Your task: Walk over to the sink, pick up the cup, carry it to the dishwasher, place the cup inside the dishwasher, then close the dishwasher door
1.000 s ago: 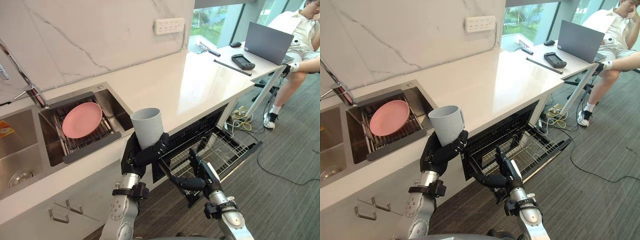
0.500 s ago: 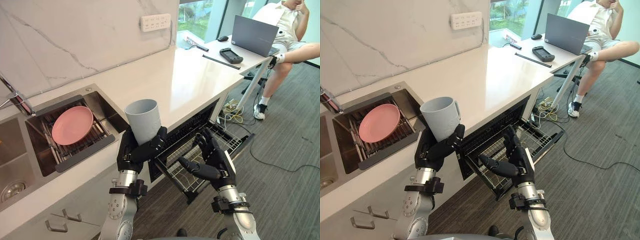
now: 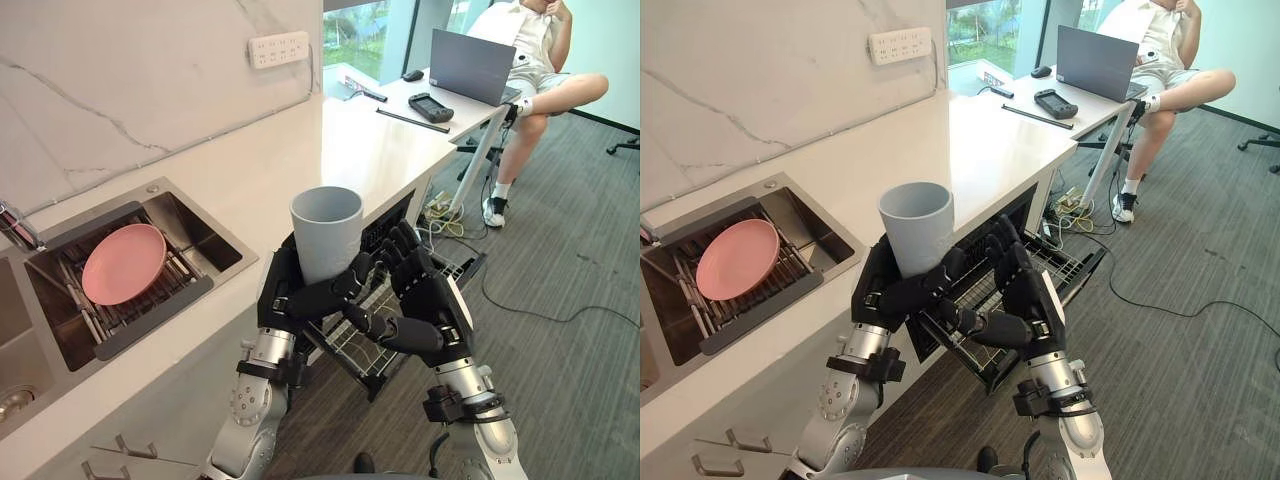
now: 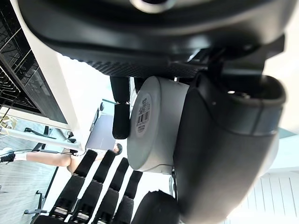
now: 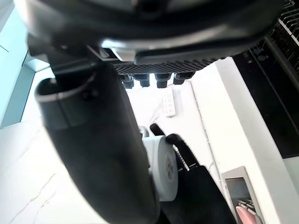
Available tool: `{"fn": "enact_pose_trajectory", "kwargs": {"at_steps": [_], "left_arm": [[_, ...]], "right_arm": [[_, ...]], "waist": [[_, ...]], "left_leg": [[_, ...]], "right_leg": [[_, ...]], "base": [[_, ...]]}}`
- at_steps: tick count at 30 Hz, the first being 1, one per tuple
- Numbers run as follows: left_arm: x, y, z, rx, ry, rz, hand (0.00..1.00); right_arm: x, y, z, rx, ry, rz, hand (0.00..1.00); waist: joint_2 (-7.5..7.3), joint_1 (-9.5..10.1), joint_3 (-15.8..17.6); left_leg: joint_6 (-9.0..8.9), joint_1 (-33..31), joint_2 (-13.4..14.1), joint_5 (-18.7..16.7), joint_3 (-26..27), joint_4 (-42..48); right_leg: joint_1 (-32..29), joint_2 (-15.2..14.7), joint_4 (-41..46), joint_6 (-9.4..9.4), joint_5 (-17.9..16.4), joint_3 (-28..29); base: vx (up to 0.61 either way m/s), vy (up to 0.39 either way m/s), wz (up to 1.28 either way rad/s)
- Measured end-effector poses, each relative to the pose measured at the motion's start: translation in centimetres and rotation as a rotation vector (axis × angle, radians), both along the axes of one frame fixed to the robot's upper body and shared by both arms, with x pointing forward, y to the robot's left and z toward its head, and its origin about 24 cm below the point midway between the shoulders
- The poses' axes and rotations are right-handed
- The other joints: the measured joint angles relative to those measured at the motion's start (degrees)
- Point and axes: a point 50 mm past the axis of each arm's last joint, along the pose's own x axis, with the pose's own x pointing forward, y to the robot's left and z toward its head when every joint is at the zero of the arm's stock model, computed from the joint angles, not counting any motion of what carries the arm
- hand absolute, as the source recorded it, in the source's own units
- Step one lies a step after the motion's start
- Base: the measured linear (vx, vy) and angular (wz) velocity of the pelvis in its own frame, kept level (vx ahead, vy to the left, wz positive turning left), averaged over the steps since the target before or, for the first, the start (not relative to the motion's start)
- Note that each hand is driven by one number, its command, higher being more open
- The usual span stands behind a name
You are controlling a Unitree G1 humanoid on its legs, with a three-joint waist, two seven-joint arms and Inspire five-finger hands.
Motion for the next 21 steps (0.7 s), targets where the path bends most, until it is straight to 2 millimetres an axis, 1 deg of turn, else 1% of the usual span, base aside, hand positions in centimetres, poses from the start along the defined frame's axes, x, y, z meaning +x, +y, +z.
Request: {"fn": "enact_pose_trajectory", "kwargs": {"at_steps": [5,16,21], "left_arm": [[0.07,-0.14,0.17,0.044,-0.022,-0.006,0.0],[0.0,-0.3,0.12,0.042,-0.018,-0.014,0.0],[-0.2,0.19,-0.44,0.028,0.011,0.001,0.0]], "right_arm": [[-0.02,-0.23,0.23,-0.019,-0.008,0.003,1.0],[-0.05,-0.53,0.84,-0.041,-0.027,0.005,1.0],[0.01,-0.52,0.63,-0.05,-0.002,0.012,1.0]], "waist": [[0.04,-0.15,0.0],[0.17,-0.15,-0.2],[0.22,-0.16,-0.2]], "left_leg": [[-0.01,0.0,-0.1,0.0,0.6,-0.4],[0.01,-0.1,-0.2,0.0,0.6,-0.5],[0.17,-0.1,-0.2,0.1,0.6,-0.7]], "right_leg": [[-0.3,0.0,-0.4,0.08,0.4,0.6],[-0.2,0.0,-0.5,0.11,0.4,0.6],[-0.2,0.0,-0.5,0.15,0.5,0.6]], "base": [[-0.01,0.006,-0.06],[0.0,0.0,0.0],[0.0,0.0,0.0]]}}
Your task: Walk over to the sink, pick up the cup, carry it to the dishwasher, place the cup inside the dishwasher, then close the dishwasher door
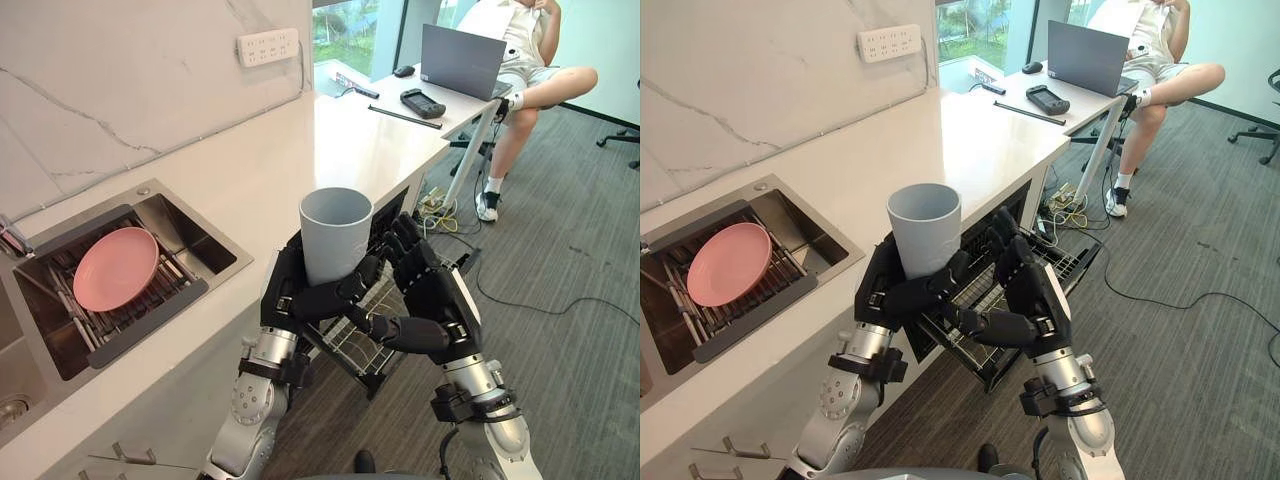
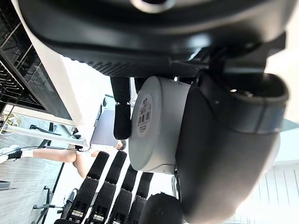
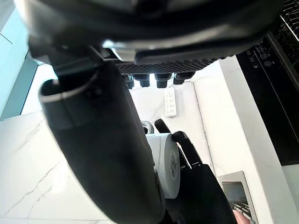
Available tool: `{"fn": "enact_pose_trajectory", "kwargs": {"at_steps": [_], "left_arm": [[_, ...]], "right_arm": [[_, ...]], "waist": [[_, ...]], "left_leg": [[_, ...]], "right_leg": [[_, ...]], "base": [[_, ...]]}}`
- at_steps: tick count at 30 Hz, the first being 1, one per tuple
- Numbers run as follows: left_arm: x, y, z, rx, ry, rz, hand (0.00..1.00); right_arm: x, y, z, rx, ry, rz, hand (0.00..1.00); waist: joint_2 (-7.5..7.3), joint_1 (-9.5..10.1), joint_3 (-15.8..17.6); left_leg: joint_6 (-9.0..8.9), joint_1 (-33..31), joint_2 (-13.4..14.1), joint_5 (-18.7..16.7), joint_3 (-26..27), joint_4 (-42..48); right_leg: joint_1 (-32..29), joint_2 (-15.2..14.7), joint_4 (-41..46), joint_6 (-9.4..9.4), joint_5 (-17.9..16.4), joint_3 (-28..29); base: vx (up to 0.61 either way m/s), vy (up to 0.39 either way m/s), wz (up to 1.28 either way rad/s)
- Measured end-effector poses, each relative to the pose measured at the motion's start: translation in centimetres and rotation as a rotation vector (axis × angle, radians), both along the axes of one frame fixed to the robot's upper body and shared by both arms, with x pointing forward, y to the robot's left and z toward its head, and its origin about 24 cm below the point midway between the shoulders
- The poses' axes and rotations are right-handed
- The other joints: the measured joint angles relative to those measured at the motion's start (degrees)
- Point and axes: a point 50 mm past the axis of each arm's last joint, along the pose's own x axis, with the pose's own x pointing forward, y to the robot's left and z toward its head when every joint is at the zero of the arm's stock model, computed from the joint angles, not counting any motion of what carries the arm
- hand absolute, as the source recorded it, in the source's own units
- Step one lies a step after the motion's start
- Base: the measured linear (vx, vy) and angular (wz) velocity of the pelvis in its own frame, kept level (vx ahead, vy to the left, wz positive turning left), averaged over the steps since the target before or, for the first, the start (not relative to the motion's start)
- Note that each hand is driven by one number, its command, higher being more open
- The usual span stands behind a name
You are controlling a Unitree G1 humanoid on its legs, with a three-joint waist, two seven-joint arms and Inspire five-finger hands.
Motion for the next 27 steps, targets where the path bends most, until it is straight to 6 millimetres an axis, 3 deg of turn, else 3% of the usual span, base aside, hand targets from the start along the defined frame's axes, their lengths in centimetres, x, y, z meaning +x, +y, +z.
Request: {"fn": "enact_pose_trajectory", "kwargs": {"at_steps": [3,10,23,27], "left_arm": [[-0.1,0.4,-0.2,0.004,0.007,0.014,0.0],[0.3,3.4,-0.8,0.036,0.03,0.145,0.0],[0.2,3.1,-0.8,0.089,0.019,0.154,0.0],[0.0,2.3,-0.9,0.121,0.009,0.123,0.0]], "right_arm": [[0.0,0.0,0.0,-0.014,0.003,0.006,1.0],[-0.1,-0.7,1.0,-0.021,-0.053,-0.003,1.0],[-0.1,-0.6,1.0,-0.006,-0.063,0.032,1.0],[-0.2,0.0,1.0,0.005,-0.059,0.051,1.0]], "waist": [[0.0,0.02,0.0],[0.0,0.02,-0.1],[0.09,-0.01,-1.4],[0.1,0.04,-1.5]], "left_leg": [[0.1,0.1,-0.1,0.4,0.0,-0.6],[0.13,0.1,-0.1,1.1,0.0,-1.0],[0.09,-0.5,-0.2,1.1,0.4,-1.0],[0.07,-0.5,-0.2,1.0,0.4,-1.0]], "right_leg": [[-0.1,-0.1,0.0,0.02,0.2,0.0],[-0.3,-0.2,-0.2,-0.04,0.6,-0.1],[-1.1,-0.3,-0.2,0.11,0.9,0.3],[-1.1,-0.4,-0.2,0.16,1.0,0.4]], "base": [[0.0,0.0,0.0],[-0.04,0.0,0.0],[-0.01,0.003,-0.01],[-0.02,0.006,-0.01]]}}
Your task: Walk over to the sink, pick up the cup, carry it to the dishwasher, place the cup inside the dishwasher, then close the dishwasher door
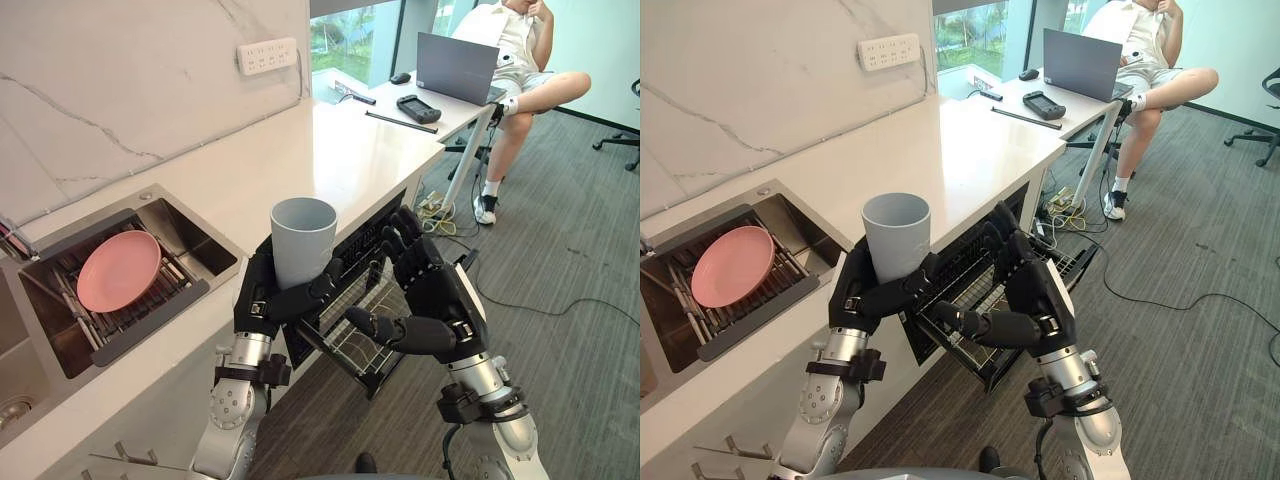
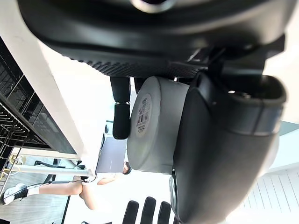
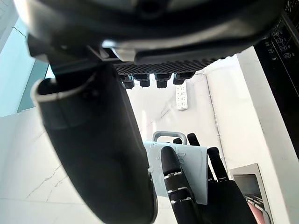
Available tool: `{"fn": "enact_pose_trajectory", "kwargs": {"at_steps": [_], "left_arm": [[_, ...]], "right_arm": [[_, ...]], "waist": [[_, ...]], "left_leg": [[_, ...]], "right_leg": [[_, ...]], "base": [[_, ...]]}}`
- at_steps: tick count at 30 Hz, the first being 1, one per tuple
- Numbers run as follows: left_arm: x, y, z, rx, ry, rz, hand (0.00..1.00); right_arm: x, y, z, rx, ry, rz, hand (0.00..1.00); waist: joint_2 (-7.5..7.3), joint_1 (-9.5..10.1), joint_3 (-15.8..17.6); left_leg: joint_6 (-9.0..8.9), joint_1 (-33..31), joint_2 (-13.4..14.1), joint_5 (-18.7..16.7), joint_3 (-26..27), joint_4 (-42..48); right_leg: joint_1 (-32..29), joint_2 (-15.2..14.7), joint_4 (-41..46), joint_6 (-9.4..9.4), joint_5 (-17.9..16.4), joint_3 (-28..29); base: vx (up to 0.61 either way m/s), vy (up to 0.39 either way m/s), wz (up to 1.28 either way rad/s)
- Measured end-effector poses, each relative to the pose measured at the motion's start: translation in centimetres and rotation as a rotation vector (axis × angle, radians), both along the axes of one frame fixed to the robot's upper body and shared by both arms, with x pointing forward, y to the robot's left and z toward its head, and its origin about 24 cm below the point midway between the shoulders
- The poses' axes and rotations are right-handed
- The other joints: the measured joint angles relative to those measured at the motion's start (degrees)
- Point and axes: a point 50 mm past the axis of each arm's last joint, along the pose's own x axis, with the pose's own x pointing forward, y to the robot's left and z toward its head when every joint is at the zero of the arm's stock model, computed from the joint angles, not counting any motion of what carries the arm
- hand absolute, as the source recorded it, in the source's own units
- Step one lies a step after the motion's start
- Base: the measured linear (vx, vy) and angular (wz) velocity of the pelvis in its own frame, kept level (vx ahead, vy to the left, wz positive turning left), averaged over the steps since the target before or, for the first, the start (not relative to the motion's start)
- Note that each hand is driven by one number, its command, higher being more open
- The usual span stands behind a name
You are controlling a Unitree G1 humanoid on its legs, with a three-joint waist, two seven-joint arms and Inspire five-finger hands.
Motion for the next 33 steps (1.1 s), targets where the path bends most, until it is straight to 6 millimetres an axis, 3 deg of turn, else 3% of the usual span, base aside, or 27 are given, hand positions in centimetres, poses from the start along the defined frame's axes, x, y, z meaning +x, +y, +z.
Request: {"fn": "enact_pose_trajectory", "kwargs": {"at_steps": [7,17,33], "left_arm": [[-0.6,-2.1,-0.1,0.096,-0.025,-0.061,0.0],[-0.7,-2.5,-0.1,0.102,-0.027,-0.043,0.0],[-1.4,-4.4,-0.2,0.109,-0.031,-0.163,0.0]], "right_arm": [[0.1,0.3,-0.1,0.025,0.013,-0.025,1.0],[0.2,0.5,-0.1,0.048,0.031,-0.06,1.0],[0.9,0.9,0.6,0.039,-0.009,-0.035,1.0]], "waist": [[0.0,0.08,0.0],[-0.04,0.16,-0.1],[-0.22,0.22,-0.4]], "left_leg": [[-0.01,-0.1,0.0,0.0,0.0,0.0],[-0.01,-0.4,0.0,0.0,-0.1,0.1],[0.01,-1.5,-0.1,0.0,-0.4,0.4]], "right_leg": [[-0.1,0.0,0.0,0.04,0.0,0.0],[-0.3,-0.1,0.0,0.07,0.1,-0.1],[-1.0,-0.3,0.0,0.2,0.3,-0.4]], "base": [[0.0,0.0,0.0],[0.0,0.0,0.0],[0.0,0.0,0.0]]}}
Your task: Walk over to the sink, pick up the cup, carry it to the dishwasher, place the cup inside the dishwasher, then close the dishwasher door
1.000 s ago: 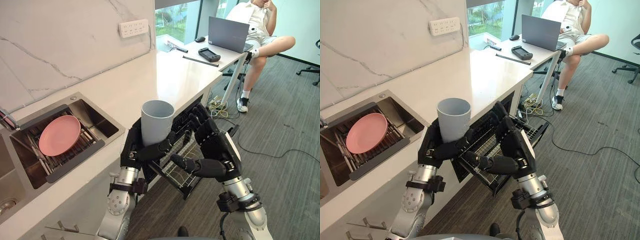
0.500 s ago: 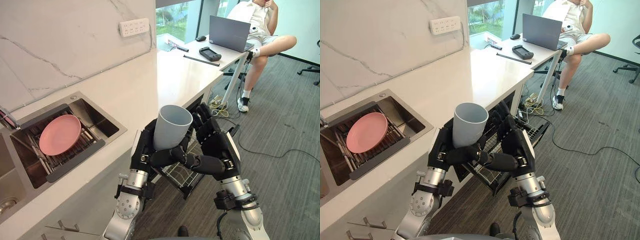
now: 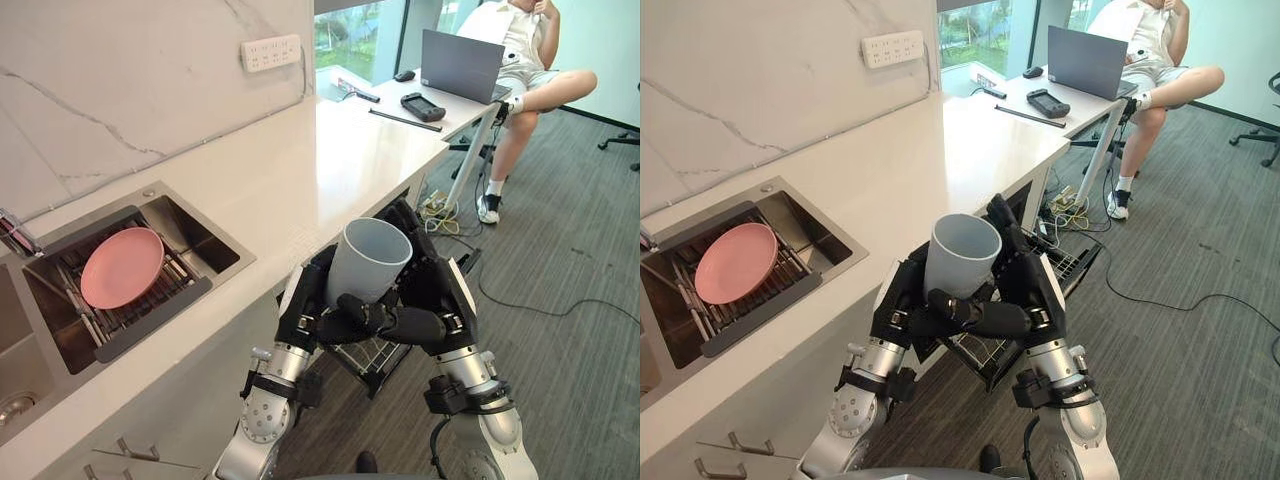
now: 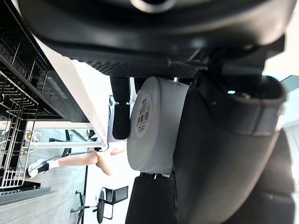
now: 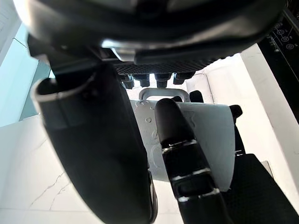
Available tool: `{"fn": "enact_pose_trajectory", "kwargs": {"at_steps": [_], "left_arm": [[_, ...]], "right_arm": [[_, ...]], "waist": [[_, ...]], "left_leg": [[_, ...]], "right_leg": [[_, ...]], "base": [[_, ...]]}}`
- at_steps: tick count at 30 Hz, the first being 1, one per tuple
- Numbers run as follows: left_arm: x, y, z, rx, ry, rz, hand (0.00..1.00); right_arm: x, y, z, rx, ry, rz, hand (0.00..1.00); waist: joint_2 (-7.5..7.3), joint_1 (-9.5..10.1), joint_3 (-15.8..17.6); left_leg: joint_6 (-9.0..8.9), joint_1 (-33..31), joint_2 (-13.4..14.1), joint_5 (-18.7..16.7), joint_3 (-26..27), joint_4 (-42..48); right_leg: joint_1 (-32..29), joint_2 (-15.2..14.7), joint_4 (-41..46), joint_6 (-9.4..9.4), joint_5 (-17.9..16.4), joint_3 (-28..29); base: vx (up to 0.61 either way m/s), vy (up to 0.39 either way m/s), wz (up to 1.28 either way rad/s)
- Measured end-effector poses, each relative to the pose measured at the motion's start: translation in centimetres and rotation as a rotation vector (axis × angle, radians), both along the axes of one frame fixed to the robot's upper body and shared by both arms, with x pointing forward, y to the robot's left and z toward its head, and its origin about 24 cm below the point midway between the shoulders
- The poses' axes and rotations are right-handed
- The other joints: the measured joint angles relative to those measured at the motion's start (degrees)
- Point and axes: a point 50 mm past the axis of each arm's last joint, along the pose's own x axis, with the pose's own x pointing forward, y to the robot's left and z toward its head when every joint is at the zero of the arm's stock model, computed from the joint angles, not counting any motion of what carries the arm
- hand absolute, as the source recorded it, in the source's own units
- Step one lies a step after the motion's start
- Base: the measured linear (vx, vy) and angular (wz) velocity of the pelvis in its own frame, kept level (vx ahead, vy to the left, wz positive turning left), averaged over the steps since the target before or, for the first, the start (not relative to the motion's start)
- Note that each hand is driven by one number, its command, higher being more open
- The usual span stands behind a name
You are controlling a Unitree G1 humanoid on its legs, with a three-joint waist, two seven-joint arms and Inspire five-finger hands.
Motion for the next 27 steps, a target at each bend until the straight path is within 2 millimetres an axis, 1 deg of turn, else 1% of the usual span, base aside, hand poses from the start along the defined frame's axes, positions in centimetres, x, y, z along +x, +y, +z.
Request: {"fn": "enact_pose_trajectory", "kwargs": {"at_steps": [7,12,13,19,23,27], "left_arm": [[0.0,-0.1,-0.5,0.01,0.02,-0.005,0.0],[0.0,-0.1,-0.5,0.011,0.021,-0.008,0.0],[0.0,-0.1,-0.5,0.011,0.021,-0.008,0.0],[-0.1,-0.2,-0.5,0.011,0.019,-0.016,0.0],[-0.1,-0.2,-0.5,0.016,0.02,-0.03,0.0],[-0.3,-0.6,-0.5,0.0,0.029,-0.054,0.0]], "right_arm": [[0.1,-0.1,0.1,0.0,0.0,-0.014,1.0],[0.1,-0.1,0.1,-0.001,-0.001,-0.012,1.0],[0.1,-0.1,0.1,-0.001,-0.001,-0.01,0.0],[0.2,-0.2,0.0,0.0,0.003,-0.019,0.0],[0.7,-0.8,0.0,-0.035,-0.004,-0.036,0.0],[0.9,-1.1,0.2,-0.042,-0.012,-0.047,0.0]], "waist": [[-0.77,-0.02,-0.6],[-0.81,-0.02,-0.6],[-0.81,-0.02,-0.6],[-0.82,0.02,-0.6],[-0.87,0.02,-0.6],[-0.9,0.33,-0.6]], "left_leg": [[0.02,0.0,0.0,0.0,-0.1,0.0],[0.02,0.0,-0.1,0.0,-0.1,0.1],[0.02,0.0,-0.2,0.0,-0.1,0.1],[0.03,0.0,-0.2,0.0,-0.1,0.1],[0.03,0.0,-0.2,0.0,-0.1,0.1],[0.03,-0.1,-0.2,0.0,-0.1,0.1]], "right_leg": [[0.0,0.0,0.0,0.03,0.0,0.0],[0.1,-0.2,0.0,0.14,0.1,0.0],[0.1,-0.2,0.0,0.15,0.1,0.0],[0.1,-0.2,0.0,0.15,0.1,-0.1],[0.1,-0.2,0.0,0.17,0.1,-0.1],[0.0,-0.2,0.0,0.17,0.1,-0.1]], "base": [[0.0,0.0,0.0],[-0.02,0.007,0.0],[0.0,0.0,0.0],[0.0,0.0,0.0],[0.0,0.0,0.0],[0.0,0.0,0.0]]}}
